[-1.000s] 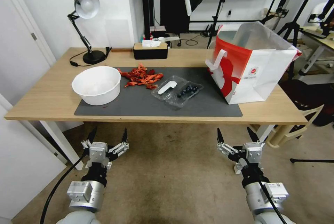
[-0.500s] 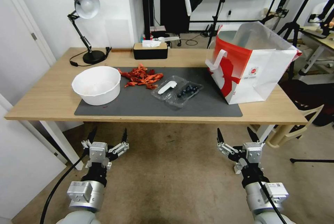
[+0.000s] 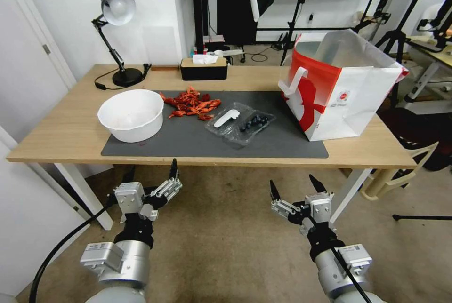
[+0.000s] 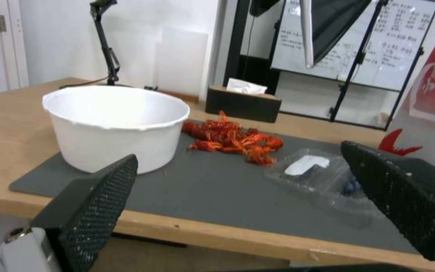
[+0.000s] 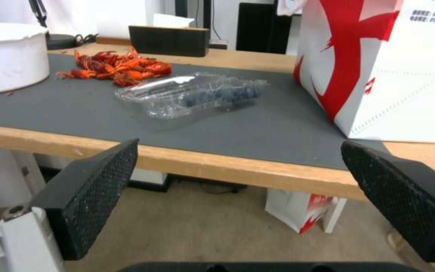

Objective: Close the takeout container lid, then place the container into the takeout bag.

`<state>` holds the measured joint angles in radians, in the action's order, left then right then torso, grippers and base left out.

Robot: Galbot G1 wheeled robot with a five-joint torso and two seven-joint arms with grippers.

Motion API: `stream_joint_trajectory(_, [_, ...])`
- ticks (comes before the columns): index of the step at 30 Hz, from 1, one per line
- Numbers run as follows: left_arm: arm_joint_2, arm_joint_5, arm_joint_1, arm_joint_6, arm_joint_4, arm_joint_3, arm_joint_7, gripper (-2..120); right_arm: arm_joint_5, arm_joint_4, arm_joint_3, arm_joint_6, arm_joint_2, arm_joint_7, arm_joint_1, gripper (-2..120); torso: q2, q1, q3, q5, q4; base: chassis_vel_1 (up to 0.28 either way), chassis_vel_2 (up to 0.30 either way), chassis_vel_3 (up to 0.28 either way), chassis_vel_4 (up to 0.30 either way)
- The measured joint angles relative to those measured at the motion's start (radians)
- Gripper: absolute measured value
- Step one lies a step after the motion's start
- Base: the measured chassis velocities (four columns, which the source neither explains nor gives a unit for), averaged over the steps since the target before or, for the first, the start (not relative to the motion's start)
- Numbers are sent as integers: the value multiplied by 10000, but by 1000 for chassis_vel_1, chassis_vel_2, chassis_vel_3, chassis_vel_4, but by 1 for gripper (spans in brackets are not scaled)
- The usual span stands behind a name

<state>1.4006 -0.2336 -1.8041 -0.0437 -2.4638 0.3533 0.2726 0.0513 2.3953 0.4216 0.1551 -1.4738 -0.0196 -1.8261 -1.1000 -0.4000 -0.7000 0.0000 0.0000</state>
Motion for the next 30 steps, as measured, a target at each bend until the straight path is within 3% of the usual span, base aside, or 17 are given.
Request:
stream_joint_trajectory(14, [-84, 14, 10, 93, 191, 38, -218, 100, -6, -21, 177, -103, 12, 32, 114, 100, 0, 0, 0, 0, 0, 0, 0, 0, 0])
stream_joint_trajectory(23, [-136, 39, 77, 92, 605, 162, -539, 100, -486, -74, 401, -113, 459, 47, 524, 100, 0, 0, 0, 1, -2, 0, 0, 0, 0])
stream_joint_trajectory(27, [-106, 54, 89, 114, 732, 278, -591, 100, -1354, -226, 403, -105, 1176, -91, 1132, 100, 0, 0, 0, 0, 0, 0, 0, 0, 0])
stream_joint_trajectory(30, [19, 78, 90, 238, 805, 416, -602, 100, -2422, -665, 233, -203, 2192, -296, 2102, 100, 0, -1, -1, 1, 2, 0, 0, 0, 0])
